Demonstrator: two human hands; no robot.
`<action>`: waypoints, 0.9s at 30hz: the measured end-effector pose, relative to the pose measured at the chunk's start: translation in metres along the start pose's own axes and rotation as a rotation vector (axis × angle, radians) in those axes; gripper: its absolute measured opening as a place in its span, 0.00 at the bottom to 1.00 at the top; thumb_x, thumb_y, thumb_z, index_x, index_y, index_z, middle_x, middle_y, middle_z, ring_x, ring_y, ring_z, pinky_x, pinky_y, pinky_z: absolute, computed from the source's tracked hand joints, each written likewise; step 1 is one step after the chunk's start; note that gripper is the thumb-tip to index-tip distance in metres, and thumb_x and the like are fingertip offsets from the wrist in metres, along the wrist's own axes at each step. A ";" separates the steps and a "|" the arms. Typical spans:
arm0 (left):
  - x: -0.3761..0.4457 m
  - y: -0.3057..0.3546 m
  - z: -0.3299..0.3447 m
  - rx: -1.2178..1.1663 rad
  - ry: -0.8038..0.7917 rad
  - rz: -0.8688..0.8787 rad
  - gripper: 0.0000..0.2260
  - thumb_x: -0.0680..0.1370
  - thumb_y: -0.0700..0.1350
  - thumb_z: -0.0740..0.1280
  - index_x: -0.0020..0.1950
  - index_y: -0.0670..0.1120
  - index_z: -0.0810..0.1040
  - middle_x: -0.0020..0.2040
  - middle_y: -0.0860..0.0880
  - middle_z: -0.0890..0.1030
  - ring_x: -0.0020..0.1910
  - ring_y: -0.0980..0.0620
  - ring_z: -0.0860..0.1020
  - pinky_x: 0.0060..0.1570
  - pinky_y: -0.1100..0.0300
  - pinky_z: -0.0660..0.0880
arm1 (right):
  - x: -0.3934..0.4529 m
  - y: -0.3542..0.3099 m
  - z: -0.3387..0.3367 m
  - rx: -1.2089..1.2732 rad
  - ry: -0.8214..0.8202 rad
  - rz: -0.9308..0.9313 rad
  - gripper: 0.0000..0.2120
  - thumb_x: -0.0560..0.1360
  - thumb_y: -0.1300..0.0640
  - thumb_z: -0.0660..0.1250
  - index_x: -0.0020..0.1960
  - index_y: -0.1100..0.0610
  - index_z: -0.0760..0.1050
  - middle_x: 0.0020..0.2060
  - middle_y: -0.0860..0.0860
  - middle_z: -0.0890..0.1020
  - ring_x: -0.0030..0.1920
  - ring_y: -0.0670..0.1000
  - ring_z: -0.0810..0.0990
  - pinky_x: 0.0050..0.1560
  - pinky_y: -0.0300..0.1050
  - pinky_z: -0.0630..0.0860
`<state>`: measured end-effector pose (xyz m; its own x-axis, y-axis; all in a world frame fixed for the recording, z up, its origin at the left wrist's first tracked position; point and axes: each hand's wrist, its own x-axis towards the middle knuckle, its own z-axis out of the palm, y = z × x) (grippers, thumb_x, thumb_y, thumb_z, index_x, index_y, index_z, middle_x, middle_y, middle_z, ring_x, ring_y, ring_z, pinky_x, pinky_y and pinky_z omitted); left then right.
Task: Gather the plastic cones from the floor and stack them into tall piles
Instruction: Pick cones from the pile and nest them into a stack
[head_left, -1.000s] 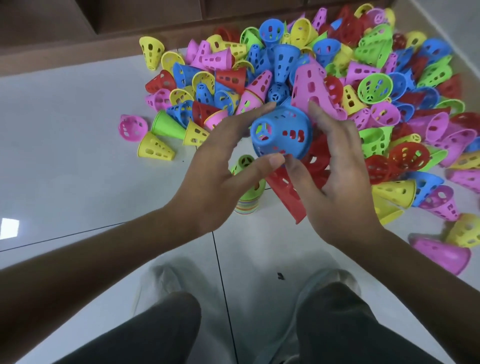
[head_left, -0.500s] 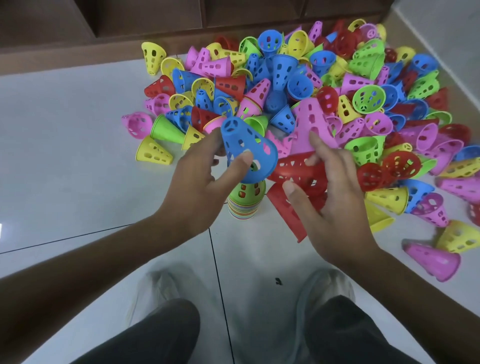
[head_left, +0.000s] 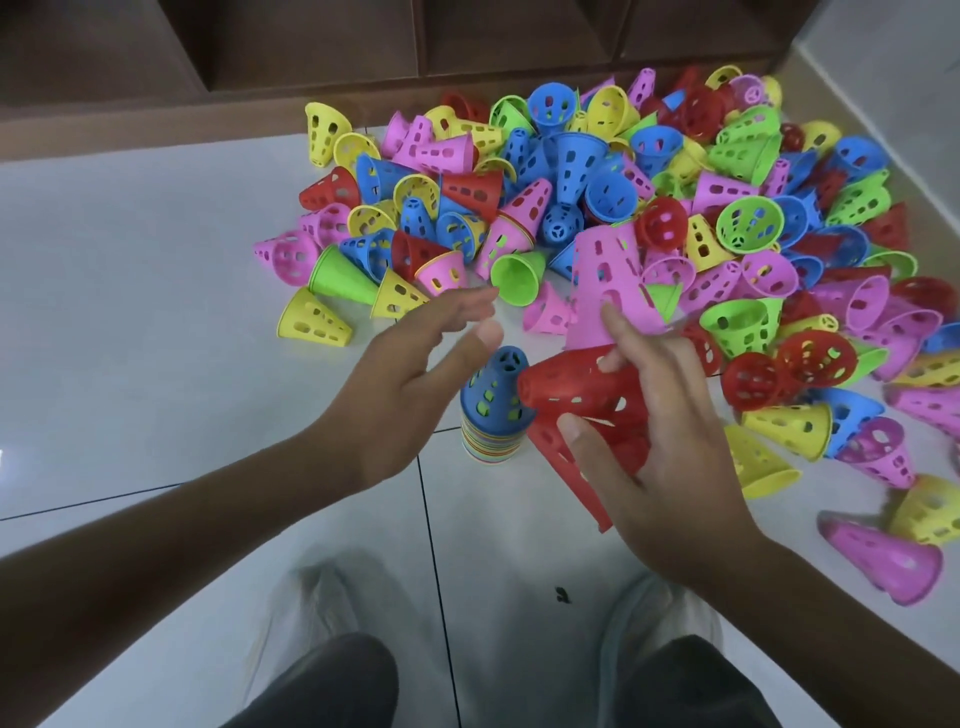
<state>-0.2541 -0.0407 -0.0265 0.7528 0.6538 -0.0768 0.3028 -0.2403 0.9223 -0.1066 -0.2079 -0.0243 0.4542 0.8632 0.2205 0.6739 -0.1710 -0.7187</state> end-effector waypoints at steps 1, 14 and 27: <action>0.002 0.005 -0.001 -0.043 -0.004 0.017 0.26 0.78 0.63 0.58 0.71 0.52 0.75 0.65 0.59 0.79 0.68 0.61 0.73 0.70 0.58 0.69 | 0.000 -0.002 -0.001 0.000 -0.014 -0.024 0.33 0.77 0.46 0.66 0.79 0.47 0.60 0.54 0.39 0.66 0.57 0.36 0.72 0.51 0.29 0.74; 0.014 0.038 0.009 -0.508 -0.022 -0.007 0.12 0.81 0.44 0.65 0.62 0.40 0.75 0.53 0.41 0.85 0.51 0.53 0.84 0.54 0.62 0.79 | 0.004 -0.018 -0.004 0.003 -0.192 -0.207 0.31 0.77 0.44 0.64 0.78 0.46 0.59 0.59 0.38 0.65 0.57 0.40 0.74 0.47 0.36 0.78; 0.003 0.005 0.012 -0.246 0.116 0.043 0.13 0.79 0.45 0.70 0.62 0.46 0.74 0.57 0.50 0.83 0.56 0.51 0.81 0.59 0.50 0.78 | -0.018 -0.007 -0.016 0.540 -0.071 0.168 0.28 0.75 0.56 0.74 0.70 0.40 0.69 0.55 0.45 0.75 0.53 0.53 0.82 0.44 0.59 0.84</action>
<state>-0.2434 -0.0483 -0.0266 0.6860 0.7276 -0.0047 0.1099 -0.0972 0.9892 -0.1103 -0.2298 -0.0125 0.4771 0.8778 0.0425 0.1939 -0.0579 -0.9793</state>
